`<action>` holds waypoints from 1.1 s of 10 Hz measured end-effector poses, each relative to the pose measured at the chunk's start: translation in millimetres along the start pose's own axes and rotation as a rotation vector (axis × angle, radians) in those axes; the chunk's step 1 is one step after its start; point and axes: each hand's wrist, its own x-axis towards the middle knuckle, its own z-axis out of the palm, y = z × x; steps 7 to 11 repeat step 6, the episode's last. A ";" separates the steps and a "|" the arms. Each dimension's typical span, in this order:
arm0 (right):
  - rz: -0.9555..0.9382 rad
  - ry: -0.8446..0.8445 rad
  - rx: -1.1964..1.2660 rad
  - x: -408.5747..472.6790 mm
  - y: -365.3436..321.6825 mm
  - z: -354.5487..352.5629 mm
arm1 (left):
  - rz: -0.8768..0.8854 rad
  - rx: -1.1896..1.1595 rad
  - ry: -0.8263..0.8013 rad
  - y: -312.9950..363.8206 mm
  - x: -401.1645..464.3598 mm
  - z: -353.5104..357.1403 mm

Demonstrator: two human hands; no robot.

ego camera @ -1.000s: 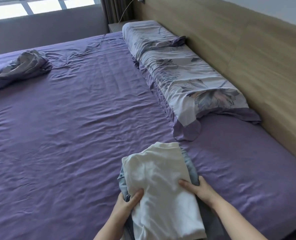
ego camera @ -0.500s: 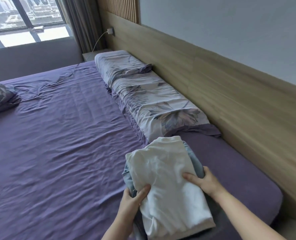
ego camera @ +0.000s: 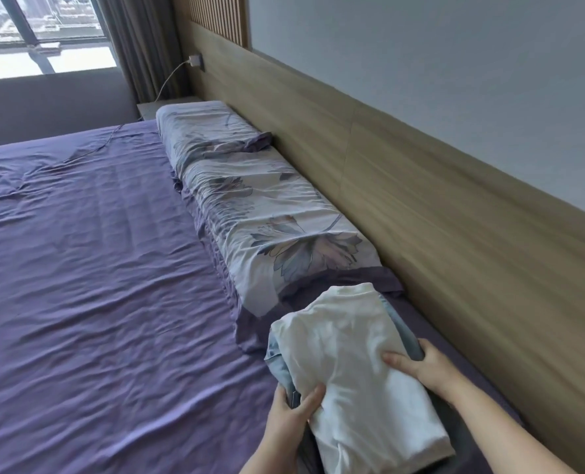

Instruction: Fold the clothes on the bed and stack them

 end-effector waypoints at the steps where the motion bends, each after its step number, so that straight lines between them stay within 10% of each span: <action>1: 0.019 0.027 0.008 6.6 17.9 8.9 | 0.013 0.118 0.034 -12.3 13.3 -0.9; 6: -0.074 0.178 -0.828 -75.3 -22.1 27.3 | 0.013 0.748 0.143 46.9 -11.9 -32.6; 11: -0.074 0.178 -0.828 -75.3 -22.1 27.3 | 0.013 0.748 0.143 46.9 -11.9 -32.6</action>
